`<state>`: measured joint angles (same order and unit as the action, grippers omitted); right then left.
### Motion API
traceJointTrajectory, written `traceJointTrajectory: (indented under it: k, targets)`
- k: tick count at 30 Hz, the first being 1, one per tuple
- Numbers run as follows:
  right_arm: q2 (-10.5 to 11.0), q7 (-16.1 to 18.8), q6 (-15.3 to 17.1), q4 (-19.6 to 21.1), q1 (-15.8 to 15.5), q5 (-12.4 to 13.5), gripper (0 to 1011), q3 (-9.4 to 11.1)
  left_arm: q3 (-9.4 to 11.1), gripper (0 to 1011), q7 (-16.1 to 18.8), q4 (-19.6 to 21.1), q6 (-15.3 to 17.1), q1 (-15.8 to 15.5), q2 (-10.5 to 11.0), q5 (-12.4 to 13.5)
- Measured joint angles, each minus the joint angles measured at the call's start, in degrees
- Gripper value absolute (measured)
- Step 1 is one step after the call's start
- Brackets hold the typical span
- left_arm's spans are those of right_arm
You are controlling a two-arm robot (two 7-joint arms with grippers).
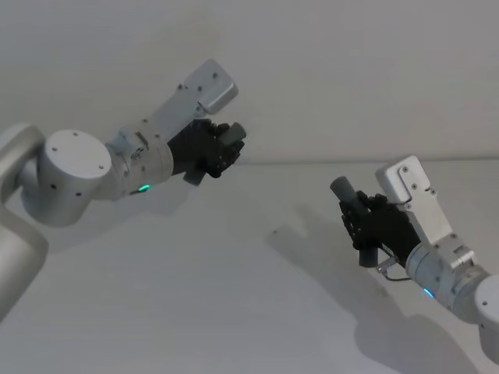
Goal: Use both hands to pick up one end of the pipe from the table, align the ends, and insert them.
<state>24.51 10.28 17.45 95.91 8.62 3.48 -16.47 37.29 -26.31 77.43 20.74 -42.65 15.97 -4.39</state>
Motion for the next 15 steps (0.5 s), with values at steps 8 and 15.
traceJointTrajectory:
  k: [8, 15]
  targets:
    - [2.66, 0.41, -7.33, 0.96, -0.13, -4.56, 262, -1.6, 3.85, 358, -4.65, -1.3, -7.71, -3.91, 2.36, 4.48]
    - [5.02, 0.41, -13.55, 1.51, -0.07, -8.95, 262, -2.93, 6.84, 358, -7.6, -2.21, -14.37, -6.67, 4.01, 8.45]
